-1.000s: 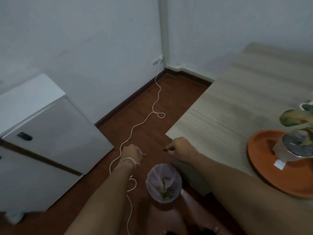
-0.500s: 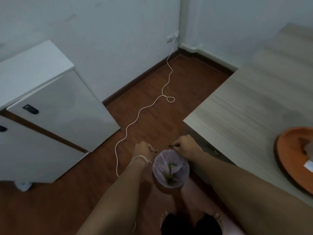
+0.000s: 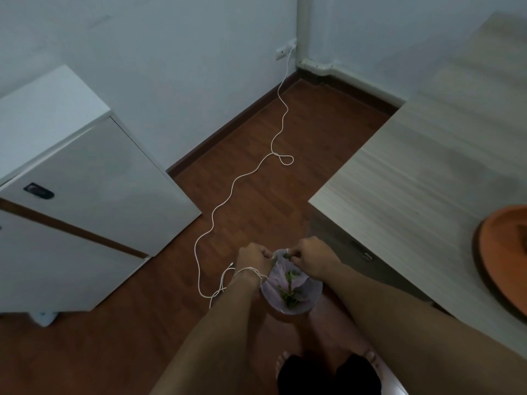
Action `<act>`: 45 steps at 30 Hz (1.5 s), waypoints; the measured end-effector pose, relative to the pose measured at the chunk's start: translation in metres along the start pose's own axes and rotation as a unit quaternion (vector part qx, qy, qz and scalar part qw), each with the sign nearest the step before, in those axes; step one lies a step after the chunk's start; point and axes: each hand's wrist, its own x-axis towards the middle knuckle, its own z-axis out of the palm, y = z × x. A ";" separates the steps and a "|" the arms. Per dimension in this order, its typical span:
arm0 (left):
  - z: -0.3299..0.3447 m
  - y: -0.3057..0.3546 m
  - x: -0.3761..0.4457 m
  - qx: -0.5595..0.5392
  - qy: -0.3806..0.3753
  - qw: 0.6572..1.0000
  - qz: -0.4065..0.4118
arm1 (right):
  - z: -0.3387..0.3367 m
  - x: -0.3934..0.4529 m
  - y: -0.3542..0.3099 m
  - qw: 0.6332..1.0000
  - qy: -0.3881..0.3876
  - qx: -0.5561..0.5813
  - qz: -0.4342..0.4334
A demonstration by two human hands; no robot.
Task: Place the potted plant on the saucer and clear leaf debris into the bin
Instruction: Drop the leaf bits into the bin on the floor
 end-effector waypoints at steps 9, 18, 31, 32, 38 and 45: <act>0.006 -0.001 0.007 0.004 -0.007 1.000 0.018 | 0.009 0.006 0.012 0.998 -0.050 -0.005 0.042; 0.011 -0.004 0.009 0.018 -0.040 0.999 0.032 | 0.017 0.014 0.012 0.995 -0.060 0.012 0.077; 0.006 -0.011 -0.001 0.054 -0.034 0.997 0.048 | 0.015 0.000 0.017 0.997 -0.042 0.047 0.050; 0.003 -0.007 -0.001 0.058 -0.029 0.996 0.052 | 0.009 -0.003 0.016 0.997 -0.035 0.047 0.041; -0.011 0.036 -0.003 0.106 0.007 0.987 0.117 | -0.051 -0.031 0.013 0.998 0.046 0.033 0.002; 0.005 0.120 -0.019 0.164 0.047 0.963 0.207 | -0.116 -0.104 0.062 0.986 0.146 0.053 0.052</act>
